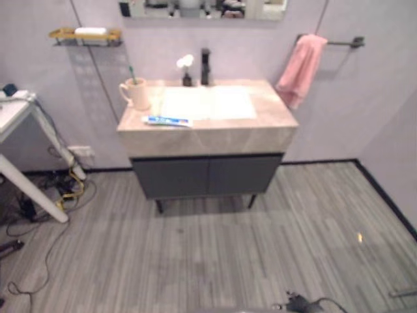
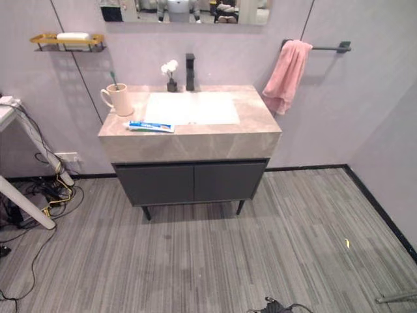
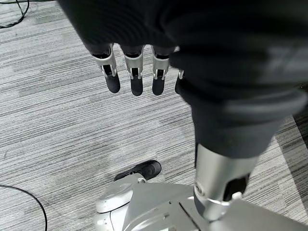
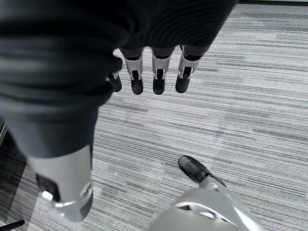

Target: Put brush and paste in cup on sink, flatten towel.

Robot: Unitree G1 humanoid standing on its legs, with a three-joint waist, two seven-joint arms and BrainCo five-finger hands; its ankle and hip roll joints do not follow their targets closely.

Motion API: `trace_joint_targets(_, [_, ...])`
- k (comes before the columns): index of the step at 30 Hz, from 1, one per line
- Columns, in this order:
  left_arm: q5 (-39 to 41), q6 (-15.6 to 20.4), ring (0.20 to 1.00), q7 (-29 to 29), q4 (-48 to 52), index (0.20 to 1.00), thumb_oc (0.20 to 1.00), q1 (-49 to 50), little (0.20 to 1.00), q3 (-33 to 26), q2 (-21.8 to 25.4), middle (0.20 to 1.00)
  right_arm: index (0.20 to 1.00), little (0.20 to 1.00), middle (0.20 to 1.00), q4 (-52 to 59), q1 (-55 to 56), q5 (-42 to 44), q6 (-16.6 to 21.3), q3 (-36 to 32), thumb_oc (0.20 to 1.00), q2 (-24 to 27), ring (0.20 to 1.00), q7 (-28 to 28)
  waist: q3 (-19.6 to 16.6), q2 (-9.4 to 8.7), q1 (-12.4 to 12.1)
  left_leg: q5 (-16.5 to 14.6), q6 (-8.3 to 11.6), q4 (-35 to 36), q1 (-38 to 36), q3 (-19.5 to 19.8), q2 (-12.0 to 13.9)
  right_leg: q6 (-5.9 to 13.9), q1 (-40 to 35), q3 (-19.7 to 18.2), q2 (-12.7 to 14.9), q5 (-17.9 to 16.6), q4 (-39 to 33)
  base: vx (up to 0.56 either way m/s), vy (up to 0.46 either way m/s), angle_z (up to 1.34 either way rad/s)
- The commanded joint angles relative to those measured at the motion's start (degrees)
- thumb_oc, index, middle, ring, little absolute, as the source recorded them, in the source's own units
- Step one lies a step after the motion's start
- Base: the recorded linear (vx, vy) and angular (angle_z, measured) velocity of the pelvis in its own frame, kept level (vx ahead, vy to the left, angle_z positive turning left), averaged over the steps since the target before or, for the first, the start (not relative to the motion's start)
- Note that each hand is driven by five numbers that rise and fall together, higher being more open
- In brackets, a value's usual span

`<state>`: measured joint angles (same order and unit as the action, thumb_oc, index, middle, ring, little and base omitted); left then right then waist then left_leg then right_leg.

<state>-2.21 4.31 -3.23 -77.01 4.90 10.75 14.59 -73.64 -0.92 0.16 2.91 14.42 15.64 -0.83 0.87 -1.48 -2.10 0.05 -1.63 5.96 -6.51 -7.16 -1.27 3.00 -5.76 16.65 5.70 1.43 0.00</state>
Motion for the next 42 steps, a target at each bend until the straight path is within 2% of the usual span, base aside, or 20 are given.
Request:
trace_joint_targets(1, [-1.9,0.8,1.0,-1.3,-1.4,1.0,1.0,-2.5,1.0,2.3,-0.4,1.0,1.0,1.0,1.0,-3.1,-2.2,3.4,0.8,-0.6,1.0,-0.8,1.0,-0.9,1.7,-0.63,-0.4,-4.9,-4.17,-1.3,-1.2,2.2,-2.7,4.07,5.6,-0.8,4.0,-1.2,11.5,-0.05,0.107,-0.02])
trace_joint_targets(3, [-2.0,0.7,1.0,-0.9,-1.1,1.0,1.0,-2.8,1.0,2.9,-0.4,1.0,1.0,1.0,1.0,-3.4,-1.4,2.7,0.7,0.0,1.0,-0.8,1.0,-0.7,3.1,-0.86,0.1,-5.4,-5.12,-2.6,-1.3,2.8,-3.4,4.15,9.1,-2.1,5.2,-2.8,20.3,-0.05,0.116,0.0])
trace_joint_targets(4, [-2.0,0.7,1.0,-0.9,-1.1,1.0,1.0,-2.8,1.0,2.9,-0.4,1.0,1.0,1.0,1.0,-3.4,-1.4,2.7,0.7,0.0,1.0,-0.8,1.0,-0.7,3.0,-0.86,0.1,-5.4,-5.12,-2.6,-1.2,2.8,-3.4,4.13,9.2,-2.2,5.2,-2.8,20.3,-0.07,0.136,0.14])
trace_joint_targets(5, [-1.3,0.5,1.0,-0.5,-1.1,1.0,1.0,-2.8,1.0,2.8,-0.1,1.0,1.0,1.0,1.0,-2.4,-1.3,1.8,0.7,1.1,1.0,-0.6,1.0,-0.5,5.0,-1.07,0.7,-5.8,-6.0,-3.8,-1.4,3.0,-4.1,4.2,13.4,-4.5,5.8,-6.1,29.0,-0.06,0.125,0.19])
trace_joint_targets(7, [0.0,0.4,1.0,0.1,-1.0,1.0,1.0,-2.7,1.0,2.2,-0.1,1.0,1.0,1.0,1.0,-0.5,-1.3,1.5,1.0,2.0,1.0,-0.4,1.0,-0.4,6.0,-1.03,0.5,-6.5,-6.29,-4.8,-1.5,2.5,-4.0,4.06,16.7,-5.1,5.6,-5.7,31.8,-0.02,0.096,0.0])
trace_joint_targets(10, [-0.3,0.3,1.0,1.1,-3.0,1.0,1.0,-2.6,1.0,2.3,-0.2,1.0,1.0,1.0,1.0,2.2,-1.5,1.3,1.2,3.2,1.0,-0.1,1.0,0.1,6.8,-1.06,0.5,-7.0,-6.08,-5.1,-1.7,2.0,-3.6,4.16,19.0,-5.5,3.9,-6.0,24.8,0.07,0.008,-0.17])
trace_joint_targets(11, [-0.7,0.4,1.0,1.4,-3.7,1.0,1.0,-2.8,1.0,2.6,-0.4,1.0,1.0,1.0,1.0,2.6,-1.8,1.1,1.2,3.3,1.0,0.0,1.0,0.2,6.9,-0.87,0.5,-7.5,-5.8,-5.0,-2.1,1.7,-3.2,4.41,18.2,-4.4,3.9,-6.7,18.5,0.15,-0.028,-0.16])
trace_joint_targets(13, [-0.3,0.7,1.0,1.5,-3.7,1.0,1.0,-3.5,1.0,2.4,-0.4,1.0,1.0,1.0,1.0,3.2,-2.3,1.0,1.3,3.4,1.0,-0.2,1.0,0.1,7.0,-1.19,0.6,-8.5,-5.02,-5.2,-2.3,1.9,-2.8,5.49,17.3,-5.8,3.1,-10.2,6.2,0.15,-0.056,-0.11])
trace_joint_targets(16, [0.6,0.8,1.0,1.1,-3.2,1.0,1.0,-4.5,1.0,1.8,0.1,1.0,1.0,1.0,1.0,3.3,-3.4,-0.1,0.8,4.2,1.0,-0.8,1.0,0.4,7.0,-2.22,0.1,-10.2,-4.17,-6.0,-3.1,2.0,-2.4,7.1,16.5,-6.5,3.3,-13.9,-1.8,0.28,-0.092,0.01])
trace_joint_targets(18, [0.5,0.7,1.0,1.2,-3.1,1.0,1.0,-4.5,1.0,1.8,0.1,1.0,1.0,1.0,1.0,3.2,-3.3,-0.4,0.8,4.4,1.0,-0.8,1.0,0.5,6.6,-2.41,0.1,-10.9,-3.55,-5.8,-4.1,2.2,-1.9,6.95,15.3,-6.1,2.9,-12.6,-3.4,0.39,-0.131,0.07])
trace_joint_targets(19, [-0.6,0.6,1.0,1.0,-2.9,1.0,1.0,-4.8,1.0,2.9,0.0,1.0,1.0,1.0,1.0,2.7,-3.1,-1.3,0.7,5.3,1.0,-0.4,1.0,0.9,5.3,-2.71,0.5,-12.2,-2.98,-6.8,-5.2,3.3,-0.8,5.96,14.7,-8.9,1.4,-11.6,-2.6,0.48,-0.179,0.13])
trace_joint_targets(22, [-3.2,0.0,1.0,0.5,-2.1,1.0,1.0,-5.5,1.0,5.5,-0.4,1.0,1.0,1.0,1.0,1.5,-4.0,-2.0,0.5,5.9,1.0,0.6,1.0,0.7,3.9,-2.38,1.1,-11.8,-1.78,-8.1,-6.8,4.9,1.5,4.65,14.3,-9.0,-1.5,-9.1,0.0,0.5,-0.208,0.29])
trace_joint_targets(26, [-0.9,0.3,1.0,0.5,0.9,1.0,1.0,-5.5,1.0,5.3,0.4,1.0,1.0,1.0,1.0,1.0,-5.1,-1.0,0.7,4.6,1.0,2.8,1.0,-0.1,2.5,-1.26,1.9,-8.1,0.37,-12.0,-5.6,5.9,4.3,3.1,13.0,-6.9,-3.9,-6.5,0.7,0.35,-0.157,0.35])
trace_joint_targets(30, [-0.7,0.2,1.0,-0.2,0.5,1.0,1.0,-6.6,1.0,5.0,1.5,1.0,1.0,1.0,1.0,0.5,-5.7,-0.1,1.0,4.8,1.0,3.3,1.0,-0.5,2.4,-1.43,1.8,-5.3,2.07,-17.5,-3.9,5.9,6.0,1.23,11.7,-6.5,-6.0,-4.0,0.9,0.32,-0.167,0.06])
trace_joint_targets(34, [-2.0,-0.2,1.0,-1.1,0.2,1.0,1.0,-8.6,1.0,4.8,4.0,1.0,1.0,1.0,1.0,0.1,-4.7,-0.9,1.1,5.6,1.0,3.1,1.0,-0.8,4.5,-3.15,1.4,3.5,3.22,-37.5,7.2,5.8,8.9,-2.73,8.1,-5.8,-8.0,-1.7,0.1,0.17,-0.193,-0.02])
trace_joint_targets(36, [-1.6,-0.2,1.0,-1.9,0.2,1.0,1.0,-9.7,1.0,3.9,5.3,1.0,1.0,1.0,1.0,-0.1,-5.2,-1.0,1.0,6.2,1.0,3.3,1.0,-0.9,6.5,-4.11,0.6,2.8,2.14,-43.7,12.4,6.4,8.4,-3.52,7.6,-5.7,-8.2,-1.5,0.0,0.05,-0.133,0.18])
trace_joint_targets(39, [0.5,-0.5,1.0,-2.3,-0.9,1.0,1.0,-9.9,1.0,1.3,6.4,1.0,1.0,1.0,1.0,-1.1,-5.1,-2.1,0.6,6.6,1.0,3.4,1.0,-0.7,6.8,-5.36,0.5,-3.1,1.16,-37.8,16.8,4.0,6.0,-2.54,7.6,-3.7,-6.3,-0.9,-0.3,0.11,0.015,0.03])
trace_joint_targets(40, [0.5,-0.5,1.0,-2.3,-0.9,1.0,1.0,-9.9,1.0,1.3,6.4,1.0,1.0,1.0,1.0,-1.1,-5.1,-2.1,0.6,6.6,1.0,3.4,1.0,-0.7,6.8,-5.47,0.5,-3.0,1.1,-37.5,16.6,3.9,5.9,-2.47,7.5,-3.7,-6.2,-0.8,-0.3,0.11,0.074,-0.08])
trace_joint_targets(41, [2.0,-0.5,1.0,-2.0,-1.4,1.0,1.0,-9.7,1.0,-0.1,6.5,1.0,1.0,1.0,1.0,-1.4,-4.7,-2.2,0.5,6.2,1.0,3.5,1.0,-0.7,6.7,-5.84,0.6,-5.5,0.77,-32.4,17.1,1.6,5.3,-1.83,7.2,-3.0,-5.3,-0.8,-0.6,0.2,0.146,0.03])
trace_joint_targets(42, [3.0,-0.3,1.0,-1.6,-2.2,1.0,1.0,-9.4,1.0,-0.8,6.7,1.0,1.0,1.0,1.0,-2.0,-4.5,-2.4,0.4,5.8,1.0,3.6,1.0,-0.8,6.2,-5.92,0.5,-5.9,1.13,-18.9,16.4,0.7,4.8,-0.78,6.4,-2.6,-4.4,-0.1,-1.1,0.21,0.192,0.06])
